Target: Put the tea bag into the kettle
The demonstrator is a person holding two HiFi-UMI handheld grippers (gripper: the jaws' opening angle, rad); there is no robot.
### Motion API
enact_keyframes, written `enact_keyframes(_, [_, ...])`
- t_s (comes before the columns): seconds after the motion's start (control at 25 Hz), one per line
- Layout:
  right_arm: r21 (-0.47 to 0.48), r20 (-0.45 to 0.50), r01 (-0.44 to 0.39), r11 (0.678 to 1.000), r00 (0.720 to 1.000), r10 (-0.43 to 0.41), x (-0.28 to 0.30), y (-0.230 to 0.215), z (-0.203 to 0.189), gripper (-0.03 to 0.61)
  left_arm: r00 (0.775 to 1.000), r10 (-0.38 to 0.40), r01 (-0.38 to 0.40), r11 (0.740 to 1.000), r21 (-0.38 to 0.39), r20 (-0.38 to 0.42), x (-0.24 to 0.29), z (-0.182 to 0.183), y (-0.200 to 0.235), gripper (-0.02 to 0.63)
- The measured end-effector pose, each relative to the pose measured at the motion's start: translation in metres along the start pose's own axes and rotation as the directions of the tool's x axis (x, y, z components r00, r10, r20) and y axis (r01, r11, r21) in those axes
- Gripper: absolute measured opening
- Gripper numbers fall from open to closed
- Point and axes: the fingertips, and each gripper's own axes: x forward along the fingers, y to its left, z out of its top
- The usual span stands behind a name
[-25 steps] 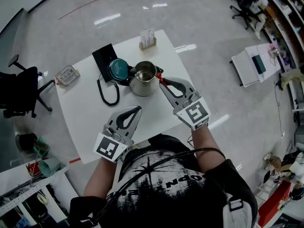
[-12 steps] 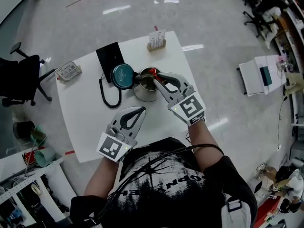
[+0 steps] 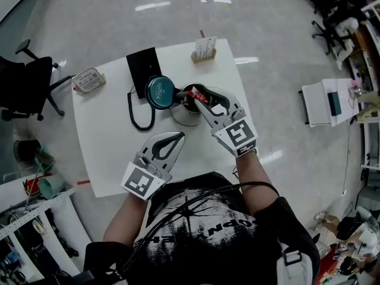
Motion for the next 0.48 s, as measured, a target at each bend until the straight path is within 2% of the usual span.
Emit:
enact_keyframes(0.04, [0.005, -0.001, -0.001, 1.000, 1.000, 0.001, 0.0007, 0.0007, -0.0005, 0.153, 1.000, 0.000, 0.000, 1.000, -0.001, 0.002, -0.0006, 0.0002, 0.0000, 0.011])
enact_keyframes(0.12, [0.008, -0.004, -0.003, 1.000, 1.000, 0.003, 0.0011, 0.0031, -0.0017, 0.179, 1.000, 0.000, 0.000, 1.000, 0.000, 0.003, -0.0023, 0.0003, -0.0001, 0.011])
enact_keyframes(0.48, [-0.019, 0.006, 0.014, 1.000, 1.000, -0.014, -0.0066, 0.0098, 0.0026, 0.182, 1.000, -0.012, 0.012, 1.000, 0.016, 0.010, -0.0091, 0.0033, -0.0033, 0.011])
